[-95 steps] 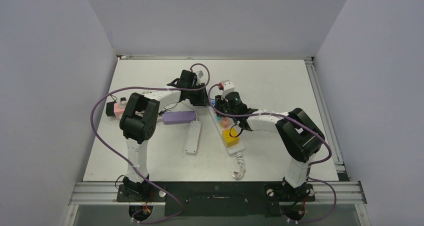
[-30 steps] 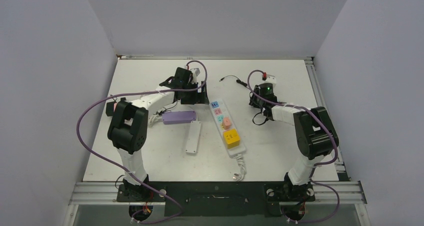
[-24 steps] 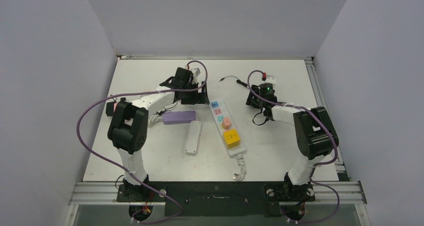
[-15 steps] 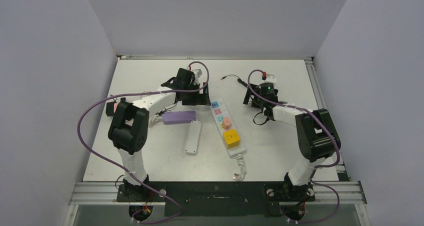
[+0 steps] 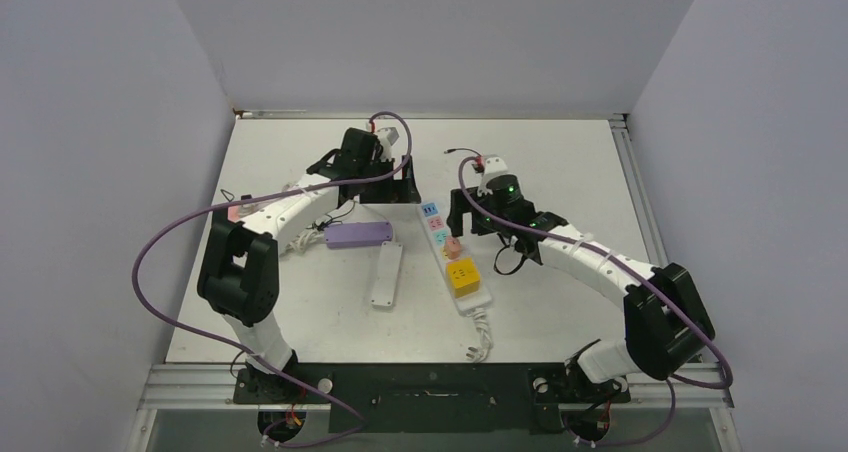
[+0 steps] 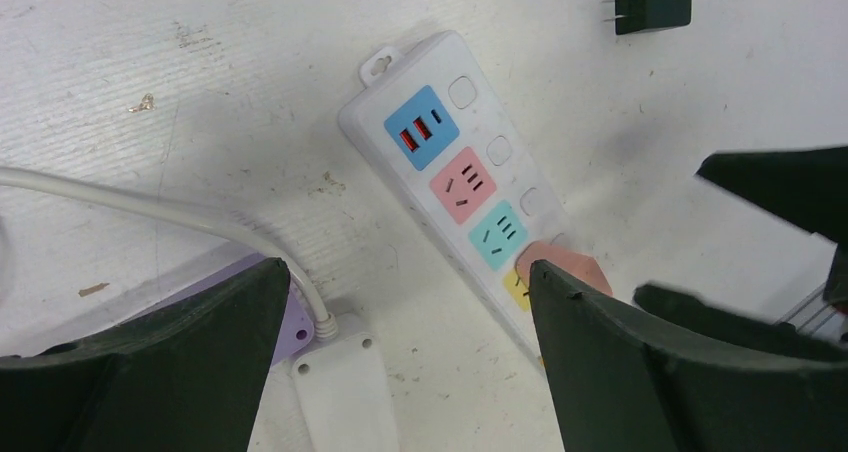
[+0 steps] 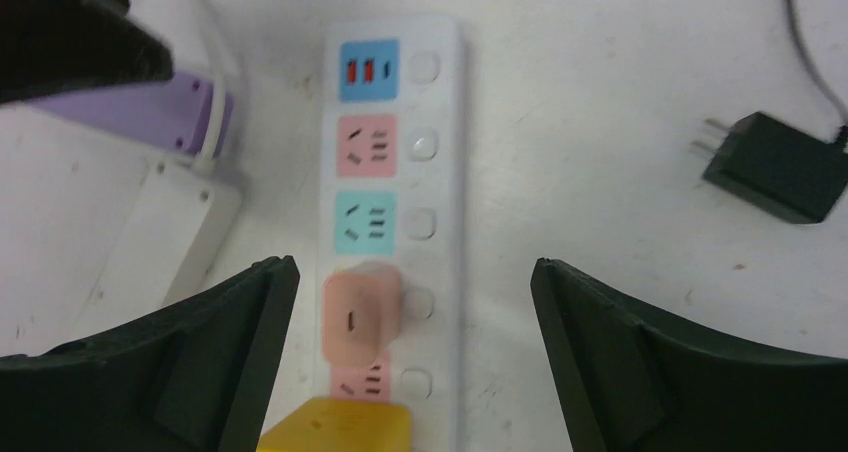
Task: Pull the plug off the socket
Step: Place the plug at the center of the board, then remove the plug from the socket.
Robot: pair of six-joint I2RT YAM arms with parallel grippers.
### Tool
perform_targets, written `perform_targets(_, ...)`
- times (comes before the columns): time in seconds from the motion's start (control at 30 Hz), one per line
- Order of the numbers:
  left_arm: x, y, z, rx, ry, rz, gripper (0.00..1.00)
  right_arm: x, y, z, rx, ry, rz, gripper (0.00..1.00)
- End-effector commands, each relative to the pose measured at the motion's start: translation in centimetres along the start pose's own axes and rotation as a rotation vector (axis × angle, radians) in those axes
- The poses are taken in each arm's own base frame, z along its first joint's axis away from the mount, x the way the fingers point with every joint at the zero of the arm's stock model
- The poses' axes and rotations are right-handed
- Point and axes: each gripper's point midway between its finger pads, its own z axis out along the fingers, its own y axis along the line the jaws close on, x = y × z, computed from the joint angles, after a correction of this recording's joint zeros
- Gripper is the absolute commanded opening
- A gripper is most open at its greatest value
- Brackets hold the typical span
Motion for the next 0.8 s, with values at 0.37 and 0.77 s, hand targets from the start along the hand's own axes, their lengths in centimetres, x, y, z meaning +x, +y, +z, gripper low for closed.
perform_targets(0.37,-0.8,-1.9,-1.5,0.026,-0.037,0.024,0.87,4.3,3.4,-0.2,0.001,0.21,-0.236,0.76)
perform_targets(0.77,0.0,-3.1,-1.1,0.037,-0.016,0.043,0.87,5.3,4.1,1.0,-0.024,0.277,-0.249,0.59)
